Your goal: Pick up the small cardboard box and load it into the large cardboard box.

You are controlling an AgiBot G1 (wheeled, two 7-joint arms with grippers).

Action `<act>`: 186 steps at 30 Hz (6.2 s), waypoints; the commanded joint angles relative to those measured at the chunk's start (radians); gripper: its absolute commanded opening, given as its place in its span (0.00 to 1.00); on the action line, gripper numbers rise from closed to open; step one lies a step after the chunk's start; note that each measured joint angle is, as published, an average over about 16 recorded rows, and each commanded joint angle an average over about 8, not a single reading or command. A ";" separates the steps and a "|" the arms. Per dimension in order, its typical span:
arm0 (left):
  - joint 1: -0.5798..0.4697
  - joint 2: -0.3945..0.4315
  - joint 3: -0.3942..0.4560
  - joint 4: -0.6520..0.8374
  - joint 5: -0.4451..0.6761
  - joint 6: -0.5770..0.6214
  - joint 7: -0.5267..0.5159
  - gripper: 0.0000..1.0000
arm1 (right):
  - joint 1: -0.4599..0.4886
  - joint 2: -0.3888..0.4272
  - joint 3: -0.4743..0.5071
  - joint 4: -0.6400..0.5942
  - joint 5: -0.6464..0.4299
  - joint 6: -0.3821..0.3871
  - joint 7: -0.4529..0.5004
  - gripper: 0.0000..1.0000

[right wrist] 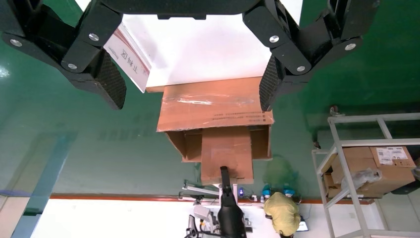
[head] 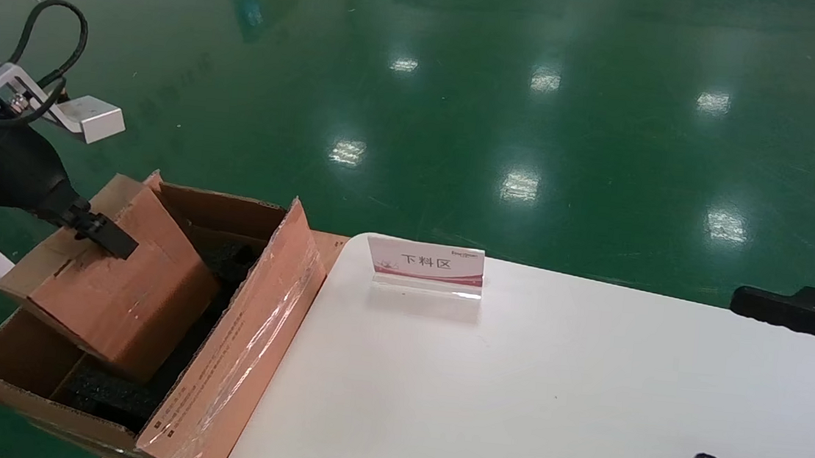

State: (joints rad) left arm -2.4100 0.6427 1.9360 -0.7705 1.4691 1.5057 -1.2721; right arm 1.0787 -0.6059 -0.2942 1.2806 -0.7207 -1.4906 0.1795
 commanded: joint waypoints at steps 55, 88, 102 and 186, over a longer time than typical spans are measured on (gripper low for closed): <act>0.196 0.069 0.090 0.007 0.174 -0.230 -0.165 0.00 | 0.001 0.001 -0.003 0.000 0.002 0.001 -0.002 1.00; 0.244 0.082 0.130 -0.070 0.289 -0.317 -0.329 0.00 | 0.001 0.002 -0.005 0.000 0.003 0.002 -0.002 1.00; 0.303 0.097 0.141 -0.055 0.294 -0.342 -0.371 0.00 | 0.001 0.002 -0.006 0.000 0.004 0.002 -0.003 1.00; 0.107 -0.208 -0.074 -0.594 0.071 -0.566 -0.042 1.00 | 0.002 0.003 -0.007 -0.002 0.005 0.003 -0.004 1.00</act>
State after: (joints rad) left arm -2.2830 0.4385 1.8383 -1.3634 1.5289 0.9491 -1.2985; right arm 1.0804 -0.6031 -0.3013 1.2790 -0.7157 -1.4876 0.1754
